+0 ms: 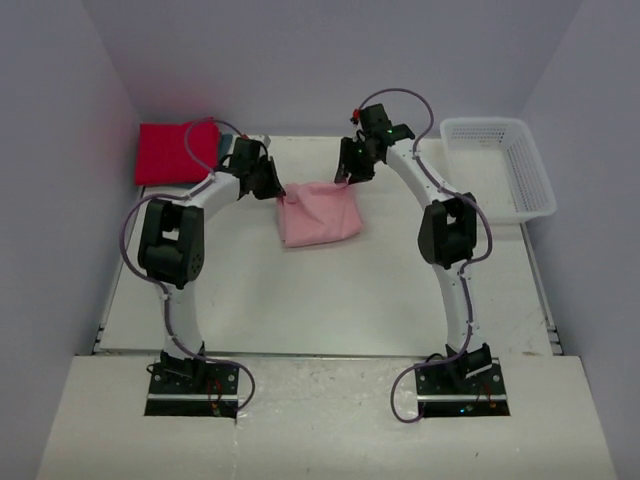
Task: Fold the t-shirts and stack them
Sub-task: Fold the long partially folded tshirt into a neat square
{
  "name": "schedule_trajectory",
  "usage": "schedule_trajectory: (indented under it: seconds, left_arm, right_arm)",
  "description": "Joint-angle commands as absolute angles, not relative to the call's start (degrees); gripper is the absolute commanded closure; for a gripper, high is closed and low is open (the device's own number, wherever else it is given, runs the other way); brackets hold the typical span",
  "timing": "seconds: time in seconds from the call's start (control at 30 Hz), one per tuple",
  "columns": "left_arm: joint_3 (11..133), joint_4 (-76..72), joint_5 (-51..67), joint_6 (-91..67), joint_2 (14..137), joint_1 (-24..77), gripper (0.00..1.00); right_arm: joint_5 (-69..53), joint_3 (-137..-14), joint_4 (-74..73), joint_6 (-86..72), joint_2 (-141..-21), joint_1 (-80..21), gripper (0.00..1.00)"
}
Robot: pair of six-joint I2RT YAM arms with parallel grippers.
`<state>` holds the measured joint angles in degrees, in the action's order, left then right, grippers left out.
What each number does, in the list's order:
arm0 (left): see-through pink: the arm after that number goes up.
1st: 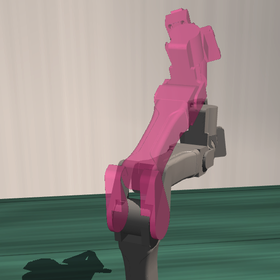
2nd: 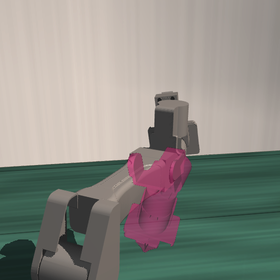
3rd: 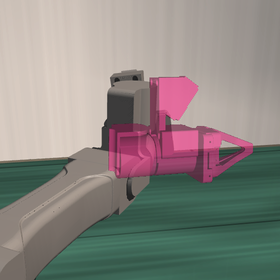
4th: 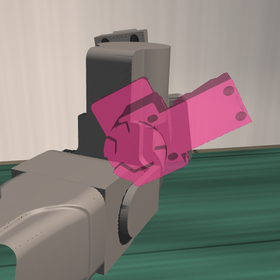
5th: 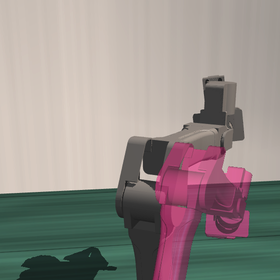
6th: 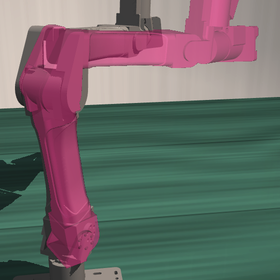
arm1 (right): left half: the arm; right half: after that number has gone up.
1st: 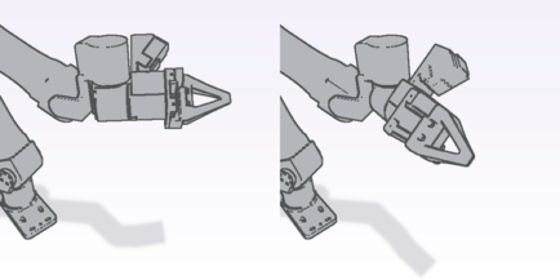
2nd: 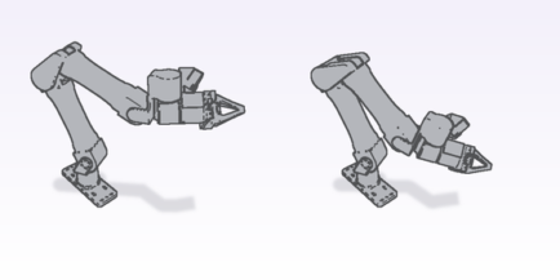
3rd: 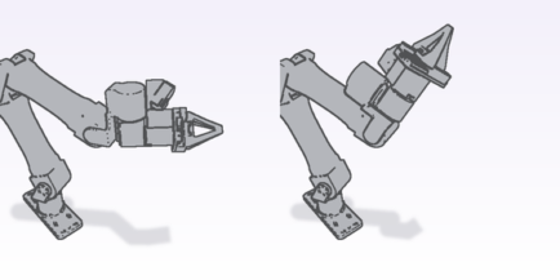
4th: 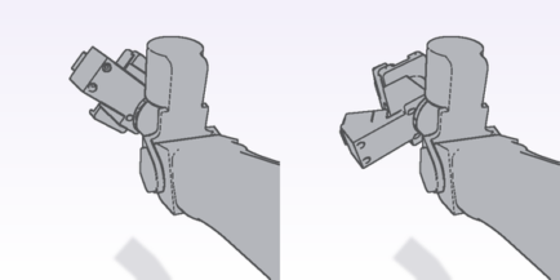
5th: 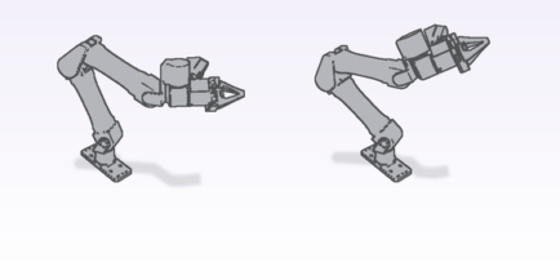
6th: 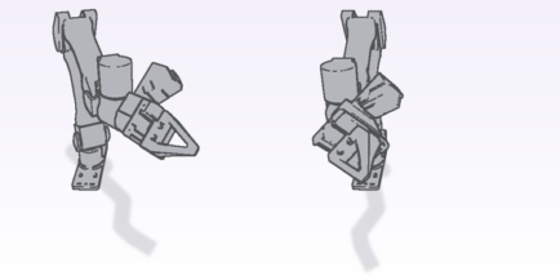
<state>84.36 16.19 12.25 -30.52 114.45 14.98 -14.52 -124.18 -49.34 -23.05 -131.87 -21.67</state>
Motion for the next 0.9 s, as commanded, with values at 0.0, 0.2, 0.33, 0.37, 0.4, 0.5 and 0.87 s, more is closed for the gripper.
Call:
schedule_trajectory:
  seconds: [0.0,0.2,0.33,0.37,0.4,0.5,0.87]
  left_arm:
    - [90.6,11.8,16.6,-26.9,119.5,12.1,1.00]
    - [88.9,3.8,11.2,-23.3,112.0,11.7,0.70]
    - [87.8,5.2,9.8,-22.1,105.6,11.8,0.55]
    - [86.8,3.7,10.4,-22.3,103.0,11.9,0.55]
    - [84.5,2.5,12.3,-22.4,102.0,11.9,0.54]
    - [82.5,-0.4,18.7,-23.3,101.2,12.1,0.53]
    - [82.9,-2.0,29.2,-27.3,107.4,12.7,1.00]
  right_arm:
    - [-17.1,-142.3,-57.0,-19.3,-141.4,-18.3,0.50]
    - [-15.3,-131.1,-46.2,-15.8,-131.0,-17.4,0.16]
    - [-13.7,-124.4,-45.6,-14.9,-125.3,-18.6,0.13]
    - [-13.4,-123.5,-46.1,-15.0,-123.6,-18.9,0.13]
    - [-13.0,-122.3,-45.9,-15.4,-122.7,-19.3,0.13]
    - [-16.8,-117.7,-45.0,-16.3,-119.5,-20.9,0.19]
    - [-17.9,-116.8,-46.9,-16.1,-123.0,-22.5,1.00]
